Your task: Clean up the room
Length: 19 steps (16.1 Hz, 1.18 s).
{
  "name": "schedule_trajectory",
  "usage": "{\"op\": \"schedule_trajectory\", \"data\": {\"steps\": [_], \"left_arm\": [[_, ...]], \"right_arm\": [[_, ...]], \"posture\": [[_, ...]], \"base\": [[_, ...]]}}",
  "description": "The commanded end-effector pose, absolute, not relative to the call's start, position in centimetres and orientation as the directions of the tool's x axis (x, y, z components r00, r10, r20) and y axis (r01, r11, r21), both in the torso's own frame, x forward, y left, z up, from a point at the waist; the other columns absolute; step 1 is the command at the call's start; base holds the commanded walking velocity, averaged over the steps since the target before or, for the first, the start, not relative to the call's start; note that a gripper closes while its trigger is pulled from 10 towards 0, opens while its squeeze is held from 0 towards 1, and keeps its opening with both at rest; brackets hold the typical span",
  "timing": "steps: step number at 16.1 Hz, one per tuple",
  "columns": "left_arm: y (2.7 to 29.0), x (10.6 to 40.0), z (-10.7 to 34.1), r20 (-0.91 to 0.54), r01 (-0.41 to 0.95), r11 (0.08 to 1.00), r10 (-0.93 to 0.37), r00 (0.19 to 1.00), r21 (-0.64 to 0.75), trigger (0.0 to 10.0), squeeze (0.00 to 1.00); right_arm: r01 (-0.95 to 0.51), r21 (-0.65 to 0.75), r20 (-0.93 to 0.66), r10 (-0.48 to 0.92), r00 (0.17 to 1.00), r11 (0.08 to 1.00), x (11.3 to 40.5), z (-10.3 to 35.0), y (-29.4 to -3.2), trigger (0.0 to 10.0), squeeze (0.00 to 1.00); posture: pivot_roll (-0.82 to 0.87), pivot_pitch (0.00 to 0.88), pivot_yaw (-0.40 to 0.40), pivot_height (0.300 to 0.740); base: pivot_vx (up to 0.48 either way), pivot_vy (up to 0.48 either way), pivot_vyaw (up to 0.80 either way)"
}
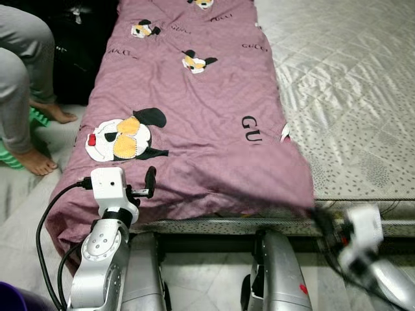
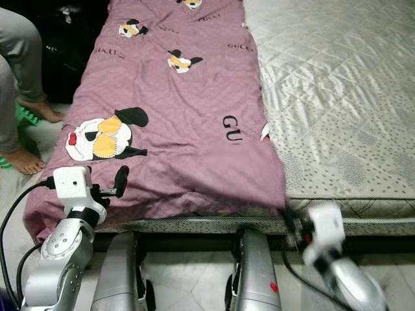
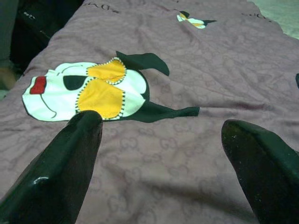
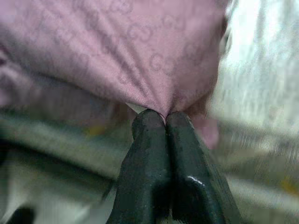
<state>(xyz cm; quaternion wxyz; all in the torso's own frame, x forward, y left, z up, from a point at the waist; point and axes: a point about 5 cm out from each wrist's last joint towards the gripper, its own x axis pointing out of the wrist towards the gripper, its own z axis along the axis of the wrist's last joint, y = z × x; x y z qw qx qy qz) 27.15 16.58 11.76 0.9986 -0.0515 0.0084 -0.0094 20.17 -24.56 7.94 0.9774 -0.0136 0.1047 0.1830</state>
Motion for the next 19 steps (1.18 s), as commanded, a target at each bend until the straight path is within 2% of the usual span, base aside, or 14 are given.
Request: {"op": "schedule_trajectory", "data": {"steps": [1, 4, 6, 9, 10, 11, 12, 13, 14, 15, 17, 19], "left_arm": [[16.8, 27.1, 11.4, -0.033, 0.03, 0.994, -0.034, 0.999, -0.108, 10.0, 0.0], [15.8, 26.9, 11.4, -0.037, 0.105, 0.988, -0.11, 0.993, -0.115, 10.0, 0.0], [15.4, 26.8, 11.2, -0.04, 0.112, 0.986, -0.118, 0.992, -0.121, 10.0, 0.0], [15.2, 26.9, 11.0, -0.049, 0.12, 0.985, -0.127, 0.991, -0.124, 10.0, 0.0], [15.3, 26.9, 10.9, -0.058, 0.124, 0.985, -0.132, 0.99, -0.117, 10.0, 0.0], [15.4, 26.9, 10.8, -0.065, 0.126, 0.986, -0.134, 0.989, -0.112, 10.0, 0.0], [15.4, 26.9, 10.8, -0.064, 0.125, 0.986, -0.133, 0.989, -0.114, 10.0, 0.0], [15.5, 26.9, 10.8, -0.068, 0.121, 0.986, -0.129, 0.989, -0.113, 10.0, 0.0], [15.4, 26.9, 10.8, -0.07, 0.12, 0.986, -0.128, 0.989, -0.113, 10.0, 0.0], [15.4, 26.9, 10.8, -0.07, 0.122, 0.986, -0.13, 0.989, -0.114, 10.0, 0.0], [15.3, 27.0, 10.8, -0.068, 0.125, 0.985, -0.133, 0.989, -0.117, 10.0, 0.0], [15.2, 27.0, 10.9, -0.063, 0.125, 0.984, -0.134, 0.989, -0.124, 10.0, 0.0]], "right_arm": [[-0.43, 0.049, -0.249, 0.428, 0.869, 0.901, 18.8, 7.9, -24.9, 0.0, 0.0], [-0.523, 0.091, -0.375, 0.516, 0.77, 0.847, 15.7, 6.5, -26.1, 0.0, 0.0], [-0.57, 0.099, -0.447, 0.549, 0.706, 0.815, 14.3, 5.4, -26.4, 0.0, 0.0], [-0.597, 0.0, -0.544, 0.501, 0.673, 0.802, 13.5, 3.5, -27.2, 0.0, 0.0], [-0.579, -0.101, -0.575, 0.428, 0.698, 0.809, 14.2, 3.0, -27.5, 9.5, 0.0], [-0.563, -0.152, -0.587, 0.384, 0.712, 0.812, 14.6, 2.8, -27.8, 9.5, 0.0], [-0.533, -0.196, -0.573, 0.345, 0.743, 0.823, 15.3, 2.8, -27.9, 10.0, 0.4], [-0.473, -0.324, -0.541, 0.249, 0.803, 0.82, 17.1, 3.4, -28.1, 10.0, 1.0], [-0.378, -0.455, -0.461, 0.15, 0.875, 0.806, 19.6, 4.8, -28.2, 10.0, 1.0], [-0.329, -0.497, -0.409, 0.118, 0.905, 0.803, 20.7, 5.6, -28.1, 10.0, 1.0], [-0.221, -0.536, -0.279, 0.076, 0.957, 0.815, 23.0, 8.0, -27.5, 10.0, 1.0], [-0.096, -0.497, -0.102, 0.052, 0.993, 0.862, 25.3, 10.8, -26.0, 10.0, 1.0]], "posture": [[-0.01, 0.149, 0.041, 0.533], [-0.02, 0.149, 0.04, 0.533], [-0.02, 0.149, 0.04, 0.533], [-0.02, 0.146, 0.036, 0.533], [-0.01, 0.146, 0.035, 0.533], [-0.01, 0.146, 0.035, 0.533], [-0.01, 0.146, 0.035, 0.533], [-0.01, 0.141, 0.036, 0.533], [-0.01, 0.137, 0.035, 0.533], [-0.01, 0.135, 0.035, 0.533], [-0.01, 0.133, 0.034, 0.533], [-0.01, 0.128, 0.029, 0.533]], "base": [[0.0, 0.0, 0.0], [0.0, 0.0, 0.0], [0.0, 0.0, 0.0], [0.0, 0.0, 0.0], [0.0, 0.0, 0.0], [0.0, 0.0, 0.0], [0.0, 0.0, 0.0], [0.0, 0.0, 0.0], [0.0, 0.0, 0.0], [0.0, 0.0, 0.0], [0.0, 0.0, 0.0], [0.0, 0.0, 0.0]]}}
